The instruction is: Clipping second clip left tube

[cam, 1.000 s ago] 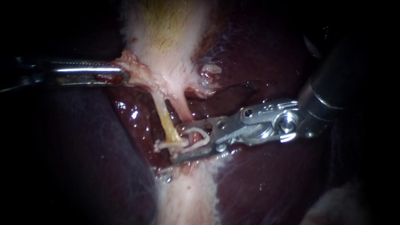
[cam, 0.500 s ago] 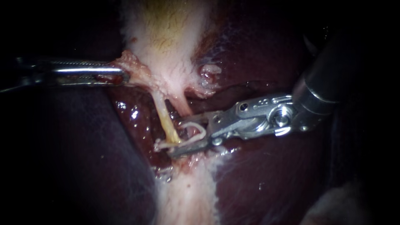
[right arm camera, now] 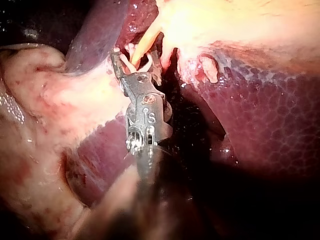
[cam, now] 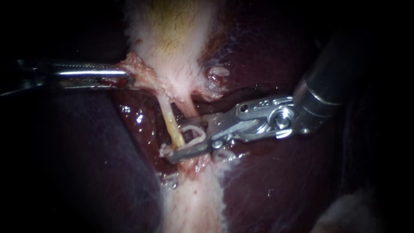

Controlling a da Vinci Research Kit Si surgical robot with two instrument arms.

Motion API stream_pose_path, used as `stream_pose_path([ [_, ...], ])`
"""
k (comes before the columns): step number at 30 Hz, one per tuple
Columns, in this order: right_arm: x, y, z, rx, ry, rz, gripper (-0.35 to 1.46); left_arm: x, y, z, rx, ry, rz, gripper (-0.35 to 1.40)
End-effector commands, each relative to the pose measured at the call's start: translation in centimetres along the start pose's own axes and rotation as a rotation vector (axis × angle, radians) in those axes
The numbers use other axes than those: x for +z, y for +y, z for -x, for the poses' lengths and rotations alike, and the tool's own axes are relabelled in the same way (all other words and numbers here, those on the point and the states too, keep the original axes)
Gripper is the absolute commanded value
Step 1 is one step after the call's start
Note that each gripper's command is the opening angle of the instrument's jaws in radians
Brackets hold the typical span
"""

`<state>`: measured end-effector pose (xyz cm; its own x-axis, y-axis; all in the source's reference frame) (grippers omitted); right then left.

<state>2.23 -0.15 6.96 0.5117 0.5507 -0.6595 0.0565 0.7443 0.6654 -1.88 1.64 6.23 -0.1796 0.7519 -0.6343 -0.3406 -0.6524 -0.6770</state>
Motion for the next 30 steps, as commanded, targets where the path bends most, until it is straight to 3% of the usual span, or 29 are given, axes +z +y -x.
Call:
stream_pose_path([
  [1, 0.02, -0.01, 0.0, 0.001, 0.004, -0.008, 0.48, 0.0, 0.0, 0.0, 0.0, 0.0, 0.0, -0.35],
  [11, 0.14, -0.17, -0.06, 0.004, 0.077, -0.085, 0.48, 0.02, 0.0, 0.0, 0.0, 0.0, -0.001, -0.35],
  [20, 0.15, -0.31, -0.11, -0.002, 0.09, -0.115, 0.49, 0.01, -0.01, 0.01, 0.001, 0.0, 0.0, -0.35],
  [30, 0.14, -0.7, -0.21, -0.017, 0.118, -0.176, 0.5, 0.0, -0.02, 0.01, 0.001, 0.0, 0.001, -0.35],
])
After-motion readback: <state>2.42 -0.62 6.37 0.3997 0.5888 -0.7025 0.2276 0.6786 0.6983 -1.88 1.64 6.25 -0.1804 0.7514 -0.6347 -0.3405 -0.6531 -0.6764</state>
